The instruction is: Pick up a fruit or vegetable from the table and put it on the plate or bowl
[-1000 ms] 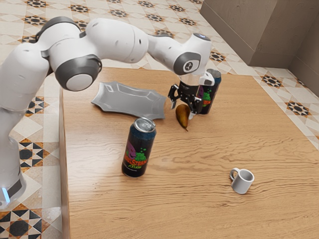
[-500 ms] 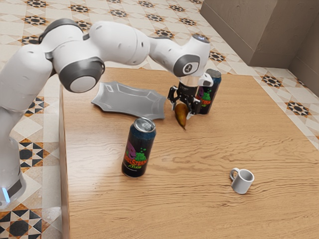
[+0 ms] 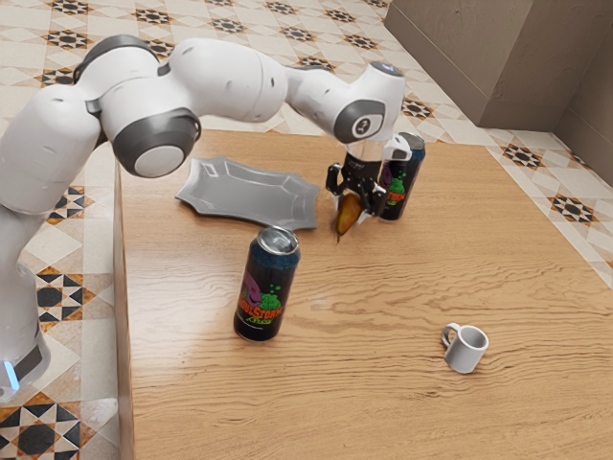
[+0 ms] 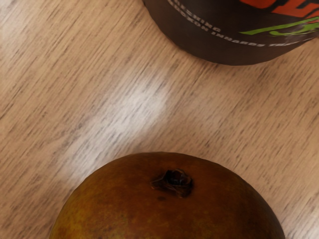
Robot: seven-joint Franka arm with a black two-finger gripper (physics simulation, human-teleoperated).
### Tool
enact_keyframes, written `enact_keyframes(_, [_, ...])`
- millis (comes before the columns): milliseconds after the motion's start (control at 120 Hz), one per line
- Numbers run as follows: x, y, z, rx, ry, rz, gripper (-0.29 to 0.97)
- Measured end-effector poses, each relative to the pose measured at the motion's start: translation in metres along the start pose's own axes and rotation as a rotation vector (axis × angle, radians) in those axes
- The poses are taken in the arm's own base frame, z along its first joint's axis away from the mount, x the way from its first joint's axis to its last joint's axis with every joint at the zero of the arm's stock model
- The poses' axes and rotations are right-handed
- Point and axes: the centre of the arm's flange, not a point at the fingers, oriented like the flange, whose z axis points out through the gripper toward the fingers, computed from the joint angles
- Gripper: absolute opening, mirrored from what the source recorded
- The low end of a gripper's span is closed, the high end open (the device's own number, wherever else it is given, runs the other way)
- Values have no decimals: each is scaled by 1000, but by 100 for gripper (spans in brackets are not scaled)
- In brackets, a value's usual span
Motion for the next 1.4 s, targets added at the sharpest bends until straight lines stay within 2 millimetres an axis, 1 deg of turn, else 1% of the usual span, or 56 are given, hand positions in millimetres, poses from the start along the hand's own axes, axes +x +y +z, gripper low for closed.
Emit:
enact_keyframes(50, [2,5,-16,-9,17,9,31])
enact_keyframes(117, [2,11,-62,-44,54,26,31])
enact_keyframes(167, [-4,10,-100,-77,70,36,32])
enact_keyframes(225, [-11,0,-137,-98,66,36,32])
enact_keyframes(275, [-20,-14,-164,-102,55,36,32])
enact_keyframes(308, [-24,-23,-174,-87,44,33,33])
enact_keyframes(350, [-26,-39,-180,-60,29,17,32])
enact_keyframes(450, [-22,-79,-181,-4,-13,-43,32])
enact_keyframes(542, [-13,-121,-173,27,-53,-114,33])
enact_keyframes(592, [-11,-133,-165,40,-78,-136,33])
enact_keyframes(642, [-13,-140,-152,49,-114,-146,33])
enact_keyframes(667, [-17,-140,-145,52,-135,-141,32])
enact_keyframes(700, [-29,-137,-139,42,-161,-121,32])
enact_keyframes(733, [-40,-141,-135,28,-182,-107,31])
enact_keyframes(817, [-63,-166,-124,6,-224,-97,32])
enact_keyframes(875, [-75,-185,-118,-2,-238,-97,32])
enact_keyframes(942, [-84,-205,-111,3,-246,-106,33])
enact_keyframes(975, [-86,-212,-106,11,-249,-113,33])
enact_keyframes(1025, [-88,-213,-103,21,-245,-109,32])
enact_keyframes(1150, [-91,-200,-103,39,-227,-79,32])
enact_keyframes(1267, [-89,-203,-103,47,-218,-88,33])
enact_keyframes(1317, [-89,-203,-103,49,-215,-90,37])
enact_keyframes(1400, [-89,-199,-103,51,-210,-86,51])
